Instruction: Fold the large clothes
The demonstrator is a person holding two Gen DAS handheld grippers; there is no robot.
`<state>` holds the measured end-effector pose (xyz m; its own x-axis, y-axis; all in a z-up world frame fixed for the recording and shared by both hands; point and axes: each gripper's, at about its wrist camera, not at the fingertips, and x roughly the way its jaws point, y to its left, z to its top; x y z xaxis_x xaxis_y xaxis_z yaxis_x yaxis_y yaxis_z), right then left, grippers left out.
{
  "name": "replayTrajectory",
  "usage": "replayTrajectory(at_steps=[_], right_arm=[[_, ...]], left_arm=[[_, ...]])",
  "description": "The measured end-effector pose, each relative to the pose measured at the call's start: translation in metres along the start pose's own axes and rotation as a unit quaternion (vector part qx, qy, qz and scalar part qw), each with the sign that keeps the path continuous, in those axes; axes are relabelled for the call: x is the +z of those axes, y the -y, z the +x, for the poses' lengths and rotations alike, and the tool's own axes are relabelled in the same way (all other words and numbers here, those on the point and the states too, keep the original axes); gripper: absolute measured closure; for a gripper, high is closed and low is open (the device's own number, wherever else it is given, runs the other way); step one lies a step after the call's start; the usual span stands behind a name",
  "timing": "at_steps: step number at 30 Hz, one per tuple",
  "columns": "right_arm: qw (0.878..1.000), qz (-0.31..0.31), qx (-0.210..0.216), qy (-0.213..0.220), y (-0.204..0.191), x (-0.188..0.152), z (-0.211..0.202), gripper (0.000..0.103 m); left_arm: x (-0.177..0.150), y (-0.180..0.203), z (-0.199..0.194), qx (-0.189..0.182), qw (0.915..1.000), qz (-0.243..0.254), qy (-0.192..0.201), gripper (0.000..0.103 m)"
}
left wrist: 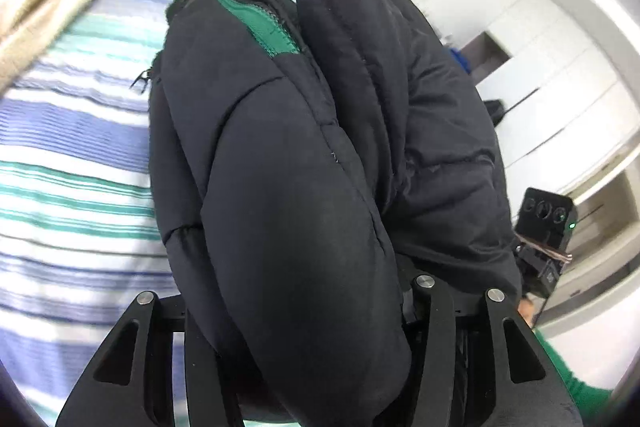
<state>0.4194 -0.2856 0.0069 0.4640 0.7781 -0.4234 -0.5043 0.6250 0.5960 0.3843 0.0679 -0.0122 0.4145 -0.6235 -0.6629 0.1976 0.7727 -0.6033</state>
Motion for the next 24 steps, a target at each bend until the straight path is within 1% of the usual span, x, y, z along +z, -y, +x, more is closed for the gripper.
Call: replayTrajectory(at_steps=[2, 3, 4, 5, 6, 8, 10, 12, 13, 14, 15, 16, 17, 18, 19, 20, 21, 22, 23, 24], right_arm=[[0.999, 0.033, -0.020, -0.027, 0.028, -0.008, 0.017, 0.041], [0.997, 0.055, -0.031, -0.049, 0.044, -0.017, 0.023, 0.041], [0.994, 0.080, -0.035, -0.067, 0.060, -0.025, 0.028, 0.037], [0.992, 0.099, -0.027, -0.070, 0.070, -0.032, 0.028, 0.035], [0.992, 0.108, -0.019, -0.067, 0.075, -0.037, 0.025, 0.031], [0.990, 0.120, -0.025, -0.065, 0.074, -0.044, 0.014, 0.027], [0.990, 0.122, -0.043, -0.063, 0.073, -0.047, 0.006, 0.024], [0.989, 0.090, -0.103, -0.058, 0.056, -0.047, -0.010, 0.023], [0.987, 0.068, -0.138, -0.053, 0.044, -0.048, -0.020, 0.022], [0.983, 0.049, -0.169, -0.050, 0.034, -0.049, -0.026, 0.021], [0.978, 0.031, -0.199, -0.046, 0.019, -0.050, -0.029, 0.020], [0.970, 0.004, -0.238, -0.042, 0.000, -0.052, -0.037, 0.019], [0.963, -0.014, -0.266, -0.040, -0.011, -0.055, -0.043, 0.019], [0.955, -0.031, -0.291, -0.039, -0.022, -0.056, -0.050, 0.018], [0.949, -0.047, -0.310, -0.039, -0.036, -0.060, -0.054, 0.018], [0.942, -0.064, -0.328, -0.035, -0.051, -0.064, -0.058, 0.017], [0.936, -0.079, -0.341, -0.031, -0.063, -0.067, -0.061, 0.016], [0.931, -0.090, -0.352, -0.026, -0.069, -0.072, -0.070, 0.014], [0.928, -0.096, -0.359, -0.024, -0.075, -0.073, -0.071, 0.014], [0.924, -0.104, -0.368, -0.022, -0.080, -0.077, -0.075, 0.014]], left_arm=[[-0.006, -0.015, 0.038, 0.025, 0.9989, -0.017, -0.037, 0.048], [-0.010, -0.020, 0.048, 0.031, 0.9982, -0.024, -0.046, 0.043], [-0.016, -0.025, 0.051, 0.026, 0.9984, -0.033, -0.037, 0.039], [-0.021, -0.026, 0.047, 0.019, 0.9989, -0.035, -0.027, 0.032], [-0.024, -0.024, 0.041, 0.022, 0.9991, -0.032, -0.020, 0.026], [-0.033, -0.014, 0.025, 0.053, 0.9985, -0.010, -0.005, 0.018], [-0.042, -0.002, 0.002, 0.095, 0.9952, 0.017, 0.015, 0.014], [-0.053, 0.008, -0.017, 0.144, 0.9880, 0.033, 0.045, 0.004], [-0.061, 0.014, -0.029, 0.176, 0.9814, 0.037, 0.067, 0.003], [-0.066, 0.018, -0.036, 0.197, 0.9761, 0.039, 0.083, 0.001], [-0.078, 0.024, -0.045, 0.224, 0.9684, 0.040, 0.103, 0.001], [-0.092, 0.034, -0.055, 0.254, 0.9584, 0.040, 0.125, 0.001], [-0.107, 0.045, -0.065, 0.283, 0.9467, 0.043, 0.147, 0.001], [-0.109, 0.045, -0.072, 0.300, 0.9389, 0.047, 0.161, 0.001], [-0.119, 0.055, -0.078, 0.321, 0.9289, 0.056, 0.177, 0.001], [-0.121, 0.059, -0.082, 0.331, 0.9237, 0.060, 0.183, 0.000], [-0.110, 0.067, -0.077, 0.333, 0.9219, 0.064, 0.187, 0.000], [-0.109, 0.077, -0.076, 0.327, 0.9239, 0.067, 0.187, 0.000], [-0.115, 0.087, -0.077, 0.319, 0.9278, 0.070, 0.180, 0.000], [-0.113, 0.094, -0.071, 0.318, 0.9295, 0.072, 0.172, 0.000]])
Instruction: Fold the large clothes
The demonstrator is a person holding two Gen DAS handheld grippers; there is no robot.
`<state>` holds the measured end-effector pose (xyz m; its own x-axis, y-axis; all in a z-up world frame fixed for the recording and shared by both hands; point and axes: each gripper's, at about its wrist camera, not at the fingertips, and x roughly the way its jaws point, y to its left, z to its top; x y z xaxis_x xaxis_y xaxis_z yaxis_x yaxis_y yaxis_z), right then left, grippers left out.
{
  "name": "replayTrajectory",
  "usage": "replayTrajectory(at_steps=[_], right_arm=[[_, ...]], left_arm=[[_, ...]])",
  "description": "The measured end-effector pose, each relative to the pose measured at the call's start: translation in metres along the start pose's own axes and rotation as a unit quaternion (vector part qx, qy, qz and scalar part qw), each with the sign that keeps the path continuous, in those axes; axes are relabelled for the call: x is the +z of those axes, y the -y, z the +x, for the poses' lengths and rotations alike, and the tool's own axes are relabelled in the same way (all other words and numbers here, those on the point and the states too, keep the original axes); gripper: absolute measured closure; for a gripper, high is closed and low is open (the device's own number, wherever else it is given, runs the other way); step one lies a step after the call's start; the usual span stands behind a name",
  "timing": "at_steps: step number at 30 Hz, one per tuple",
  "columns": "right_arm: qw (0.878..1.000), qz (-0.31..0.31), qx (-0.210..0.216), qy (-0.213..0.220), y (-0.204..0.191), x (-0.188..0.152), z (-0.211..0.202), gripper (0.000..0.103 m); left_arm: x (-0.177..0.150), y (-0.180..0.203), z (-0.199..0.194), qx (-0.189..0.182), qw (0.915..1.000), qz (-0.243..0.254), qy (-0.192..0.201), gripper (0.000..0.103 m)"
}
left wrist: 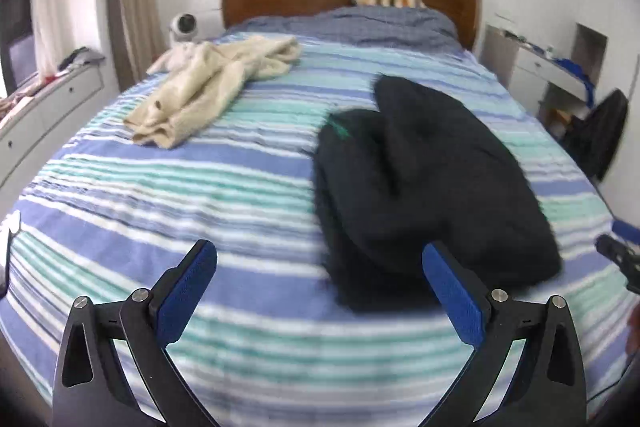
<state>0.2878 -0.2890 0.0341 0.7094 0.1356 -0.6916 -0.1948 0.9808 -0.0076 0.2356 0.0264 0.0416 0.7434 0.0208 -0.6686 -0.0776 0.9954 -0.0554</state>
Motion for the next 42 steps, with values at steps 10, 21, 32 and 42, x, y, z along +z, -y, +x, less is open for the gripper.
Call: replayTrajectory(at_steps=[10, 21, 32, 42], right_arm=[[0.997, -0.045, -0.057, 0.017, -0.014, -0.021, -0.048, 0.014], [0.997, -0.007, -0.034, 0.070, -0.019, -0.035, -0.102, 0.014], [0.999, 0.014, -0.034, 0.039, -0.024, -0.042, -0.117, 0.014], [0.999, 0.010, -0.012, 0.035, -0.041, -0.041, -0.130, 0.014]], left_arm=[[-0.031, 0.056, -0.039, 0.010, 0.9994, 0.032, 0.011, 0.000], [-0.040, 0.068, -0.072, 0.010, 0.9991, 0.014, 0.039, 0.000], [-0.050, 0.065, -0.095, 0.045, 0.9976, 0.012, 0.051, 0.000], [-0.042, 0.062, -0.104, 0.036, 0.9987, 0.007, 0.035, 0.000]])
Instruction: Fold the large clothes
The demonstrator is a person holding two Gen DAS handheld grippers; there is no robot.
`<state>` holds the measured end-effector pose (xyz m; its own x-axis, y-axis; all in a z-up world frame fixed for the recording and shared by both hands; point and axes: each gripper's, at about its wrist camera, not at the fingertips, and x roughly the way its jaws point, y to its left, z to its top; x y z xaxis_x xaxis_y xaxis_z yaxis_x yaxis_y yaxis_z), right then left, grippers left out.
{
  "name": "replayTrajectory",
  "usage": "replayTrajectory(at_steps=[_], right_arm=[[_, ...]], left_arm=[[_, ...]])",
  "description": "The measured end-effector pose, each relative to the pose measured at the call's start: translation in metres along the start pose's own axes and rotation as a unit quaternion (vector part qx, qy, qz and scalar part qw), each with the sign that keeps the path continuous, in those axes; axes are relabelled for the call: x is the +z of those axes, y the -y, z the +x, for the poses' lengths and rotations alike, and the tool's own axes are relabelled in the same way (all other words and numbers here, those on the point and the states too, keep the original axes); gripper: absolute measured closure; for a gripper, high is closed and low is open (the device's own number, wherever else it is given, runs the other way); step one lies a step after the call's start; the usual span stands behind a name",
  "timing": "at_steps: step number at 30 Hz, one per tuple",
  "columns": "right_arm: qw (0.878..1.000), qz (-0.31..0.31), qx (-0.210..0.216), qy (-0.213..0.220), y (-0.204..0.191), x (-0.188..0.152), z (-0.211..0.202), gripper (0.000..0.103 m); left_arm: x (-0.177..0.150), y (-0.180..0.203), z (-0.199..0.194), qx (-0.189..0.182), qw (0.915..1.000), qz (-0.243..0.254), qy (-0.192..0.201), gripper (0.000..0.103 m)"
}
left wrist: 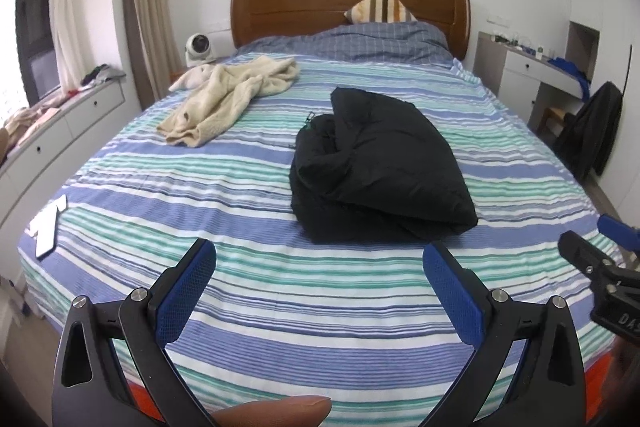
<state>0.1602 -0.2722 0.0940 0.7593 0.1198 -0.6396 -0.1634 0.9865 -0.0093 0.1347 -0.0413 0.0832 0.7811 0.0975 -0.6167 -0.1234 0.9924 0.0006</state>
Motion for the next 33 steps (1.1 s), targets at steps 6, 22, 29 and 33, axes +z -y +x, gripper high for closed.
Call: replayTrajectory(at_steps=[6, 22, 29, 33], right_arm=[[1.000, -0.002, -0.003, -0.002, -0.003, 0.001, -0.003, 0.014], [1.000, -0.024, -0.011, -0.009, -0.017, 0.006, -0.006, 0.014], [1.000, -0.021, -0.015, -0.013, -0.019, 0.006, -0.005, 0.014], [0.999, -0.020, -0.015, -0.020, -0.019, 0.005, -0.005, 0.014]], left_arm=[[0.002, 0.008, -0.002, 0.006, 0.9999, 0.013, -0.008, 0.000], [0.003, 0.004, 0.003, 0.011, 0.9997, 0.005, -0.021, 0.000], [0.004, 0.006, 0.004, 0.011, 0.9996, 0.010, -0.023, 0.000], [0.006, 0.007, 0.004, 0.011, 0.9996, 0.011, -0.023, 0.000]])
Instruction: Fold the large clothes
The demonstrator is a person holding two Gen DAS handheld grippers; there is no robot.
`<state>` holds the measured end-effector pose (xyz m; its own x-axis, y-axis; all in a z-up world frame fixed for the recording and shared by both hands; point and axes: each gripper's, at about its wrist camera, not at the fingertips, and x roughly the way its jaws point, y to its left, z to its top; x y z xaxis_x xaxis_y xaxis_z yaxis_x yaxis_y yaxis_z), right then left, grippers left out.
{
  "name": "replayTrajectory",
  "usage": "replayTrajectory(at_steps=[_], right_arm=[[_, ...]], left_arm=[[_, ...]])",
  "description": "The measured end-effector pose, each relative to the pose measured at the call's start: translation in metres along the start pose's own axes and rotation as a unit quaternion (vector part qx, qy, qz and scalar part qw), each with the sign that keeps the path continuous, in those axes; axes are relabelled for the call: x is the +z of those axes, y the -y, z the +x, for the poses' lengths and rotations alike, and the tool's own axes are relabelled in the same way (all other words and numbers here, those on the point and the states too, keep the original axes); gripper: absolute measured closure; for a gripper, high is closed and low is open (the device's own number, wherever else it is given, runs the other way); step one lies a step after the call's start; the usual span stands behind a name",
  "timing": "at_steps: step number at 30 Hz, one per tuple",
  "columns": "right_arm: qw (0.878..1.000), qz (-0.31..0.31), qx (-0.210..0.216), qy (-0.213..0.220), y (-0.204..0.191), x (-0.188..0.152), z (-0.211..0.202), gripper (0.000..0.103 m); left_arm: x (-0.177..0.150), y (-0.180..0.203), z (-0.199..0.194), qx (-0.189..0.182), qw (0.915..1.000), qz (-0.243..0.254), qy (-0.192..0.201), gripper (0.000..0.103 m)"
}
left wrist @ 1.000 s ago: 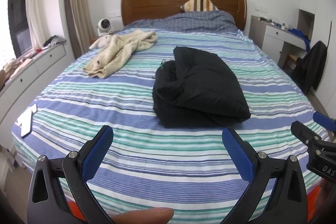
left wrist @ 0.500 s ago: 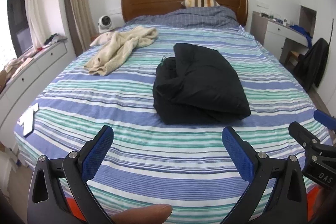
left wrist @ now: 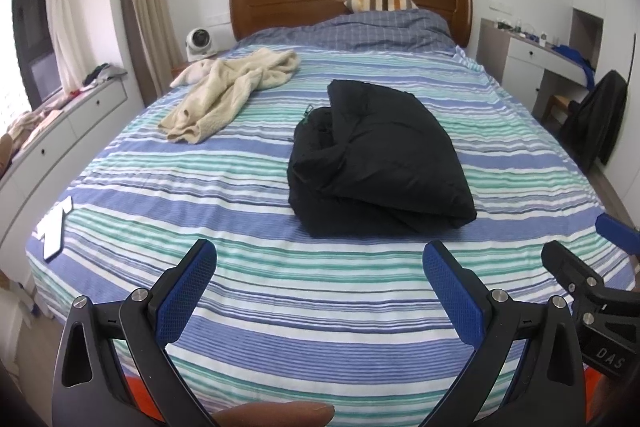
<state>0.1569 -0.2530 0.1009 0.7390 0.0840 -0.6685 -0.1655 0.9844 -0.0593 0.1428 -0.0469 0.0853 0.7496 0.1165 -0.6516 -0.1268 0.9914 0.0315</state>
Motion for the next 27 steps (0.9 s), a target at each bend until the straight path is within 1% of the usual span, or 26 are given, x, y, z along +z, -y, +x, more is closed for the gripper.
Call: replayTrajectory(at_steps=[5, 27], right_arm=[[1.000, -0.001, -0.003, -0.002, 0.0009, -0.0006, -0.0023, 0.014], [1.000, 0.003, -0.007, -0.012, 0.0044, -0.0034, 0.0016, 0.014]], left_arm=[[-0.0007, 0.0009, 0.0007, 0.006, 1.0000, 0.001, -0.002, 0.000], [0.0008, 0.0074, -0.0037, 0.006, 1.0000, 0.004, -0.004, 0.000]])
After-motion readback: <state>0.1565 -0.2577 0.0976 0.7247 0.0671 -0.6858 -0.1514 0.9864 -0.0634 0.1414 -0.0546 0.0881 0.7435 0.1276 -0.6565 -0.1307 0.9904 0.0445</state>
